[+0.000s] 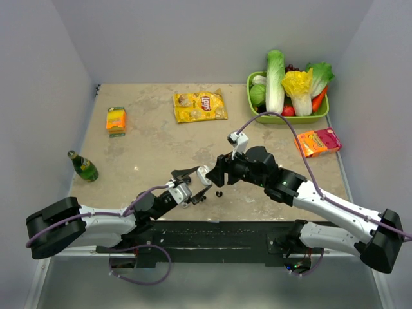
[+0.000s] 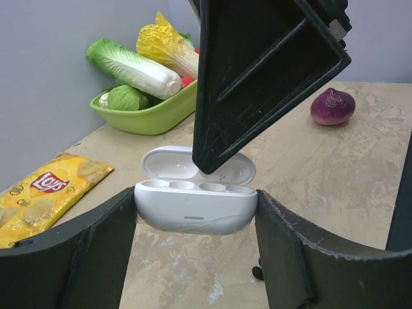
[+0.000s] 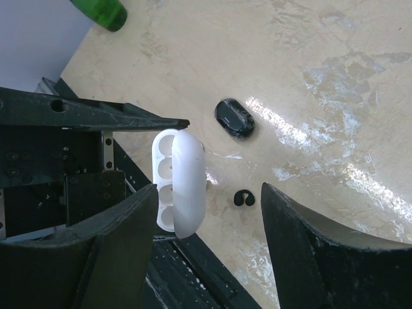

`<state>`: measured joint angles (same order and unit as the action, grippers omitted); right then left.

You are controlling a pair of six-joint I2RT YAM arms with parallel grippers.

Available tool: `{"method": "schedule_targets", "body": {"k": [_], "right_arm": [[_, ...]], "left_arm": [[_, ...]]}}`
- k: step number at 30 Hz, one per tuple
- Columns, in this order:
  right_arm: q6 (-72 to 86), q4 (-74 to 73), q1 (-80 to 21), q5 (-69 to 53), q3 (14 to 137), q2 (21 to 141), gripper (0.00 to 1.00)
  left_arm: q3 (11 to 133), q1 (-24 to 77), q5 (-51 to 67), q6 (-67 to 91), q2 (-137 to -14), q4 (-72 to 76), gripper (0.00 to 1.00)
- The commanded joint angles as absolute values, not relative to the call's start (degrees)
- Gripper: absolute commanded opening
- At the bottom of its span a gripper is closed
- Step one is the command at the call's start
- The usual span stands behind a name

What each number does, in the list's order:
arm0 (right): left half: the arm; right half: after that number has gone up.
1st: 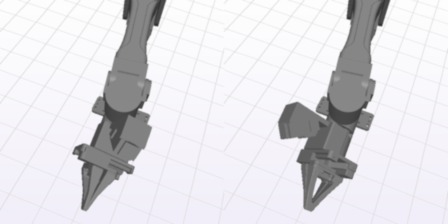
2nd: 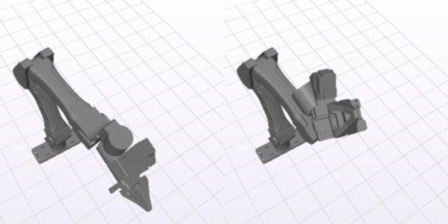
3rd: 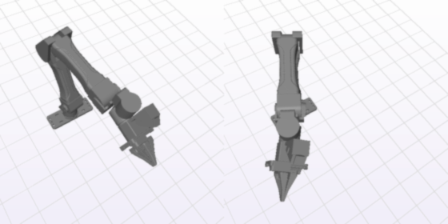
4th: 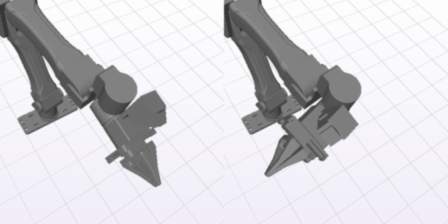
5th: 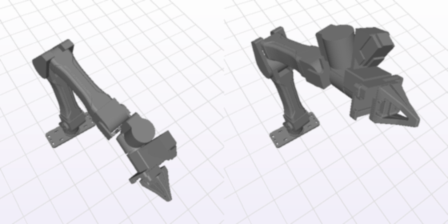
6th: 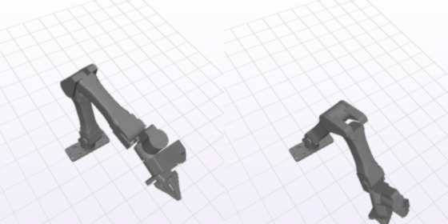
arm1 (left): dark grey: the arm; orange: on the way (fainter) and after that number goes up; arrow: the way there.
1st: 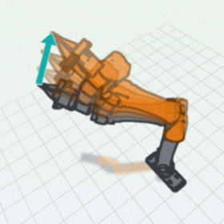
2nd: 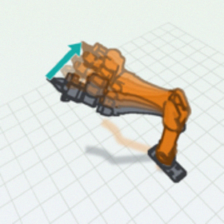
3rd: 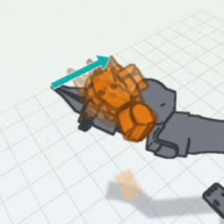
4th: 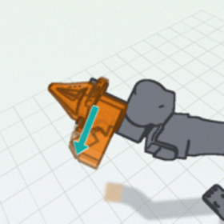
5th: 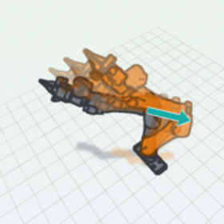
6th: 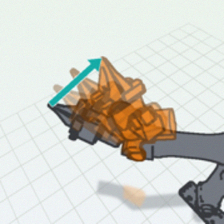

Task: Insert the wireless bluetooth earbuds into the charging case
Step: Adjust the charging case.

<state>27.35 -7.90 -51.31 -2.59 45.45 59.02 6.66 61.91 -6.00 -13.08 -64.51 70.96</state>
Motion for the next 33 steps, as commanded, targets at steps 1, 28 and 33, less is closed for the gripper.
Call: {"method": "schedule_targets", "body": {"k": [1,28,33], "right_arm": [[26.3,-5.5,-51.1,-3.5,46.7,59.3,0.66],[26.6,-2.3,-51.0,-7.1,46.8,61.8,0.32],[25.1,-3.0,-51.1,-5.4,47.2,61.2,0.24]], "left_arm": [[8.0,62.3,-5.4,-13.4,-64.2,73.6,0.00],[6.2,62.8,-5.4,-13.2,-65.0,78.1,0.00],[6.2,62.8,-6.9,-12.3,-65.0,77.3,0.12]]}}
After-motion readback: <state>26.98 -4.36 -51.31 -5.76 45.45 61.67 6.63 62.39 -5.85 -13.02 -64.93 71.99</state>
